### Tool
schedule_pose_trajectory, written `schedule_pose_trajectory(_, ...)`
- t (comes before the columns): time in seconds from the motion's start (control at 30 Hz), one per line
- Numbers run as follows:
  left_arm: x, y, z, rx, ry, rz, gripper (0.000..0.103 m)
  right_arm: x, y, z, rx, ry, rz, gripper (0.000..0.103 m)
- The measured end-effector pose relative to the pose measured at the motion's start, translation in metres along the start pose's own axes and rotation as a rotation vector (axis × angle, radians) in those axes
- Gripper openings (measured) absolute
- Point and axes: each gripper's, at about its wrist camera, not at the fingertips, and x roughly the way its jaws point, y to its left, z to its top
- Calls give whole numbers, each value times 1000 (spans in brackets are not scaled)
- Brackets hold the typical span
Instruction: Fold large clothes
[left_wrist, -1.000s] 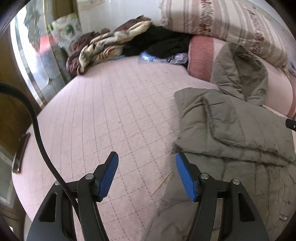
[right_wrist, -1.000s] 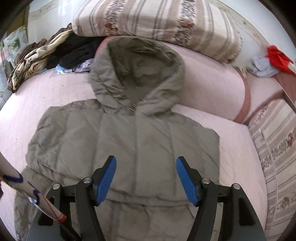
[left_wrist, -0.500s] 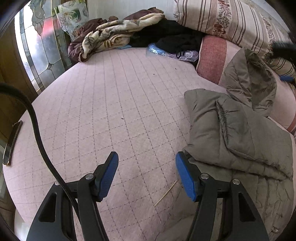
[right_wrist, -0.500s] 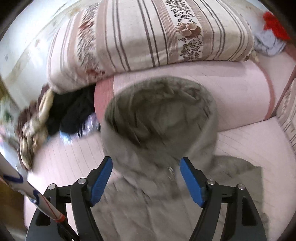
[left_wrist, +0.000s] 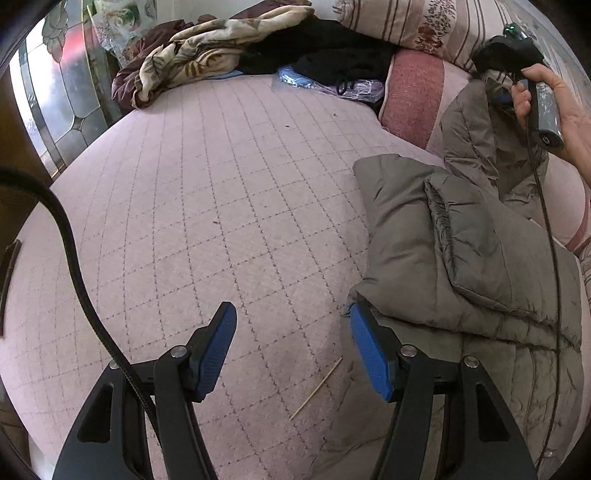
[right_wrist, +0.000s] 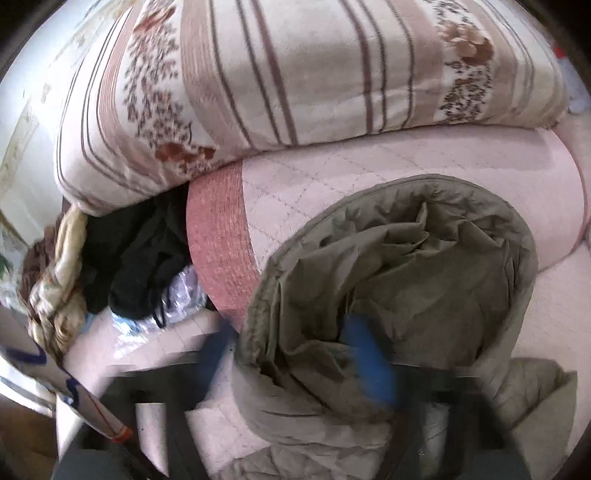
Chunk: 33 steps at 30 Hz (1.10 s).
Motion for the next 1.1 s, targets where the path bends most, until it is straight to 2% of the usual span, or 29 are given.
schedule_pose_trajectory(0.03,-1,-1,1,2,-1,-1,63,-1,-3,-3,-3,22,19,8)
schedule_pose_trajectory(0.13,-5,0,2,-3,-6,-14,63,-30,-11,-12,-33,-27,11,7)
schedule_pose_trajectory(0.3,-20,3,0,-11,-34,-36,63,-109,-34,-49,-86,-59,32,7)
schedule_pose_trajectory(0.5,-31,7,-6,-19,-41,-54,63,-211,-55,-124,-98,-89,64,6)
schedule_pose_trajectory(0.63,-35,12,-9,-35,-41,-61,63,-254,-56,-201,-117,-57,117,6)
schedule_pose_trajectory(0.73,-37,20,-10,-55,-37,-71,63,-254,-54,-252,-128,-8,139,6)
schedule_pose_trajectory(0.83,-37,26,-9,-68,-37,-67,63,-219,-52,-291,-100,88,151,6)
schedule_pose_trajectory(0.97,-38,31,-7,-85,-40,-54,63,-154,-42,-315,-60,172,117,5)
schedule_pose_trajectory(1.1,-41,33,-4,-80,-53,-44,63,-106,-43,-323,-11,259,100,1)
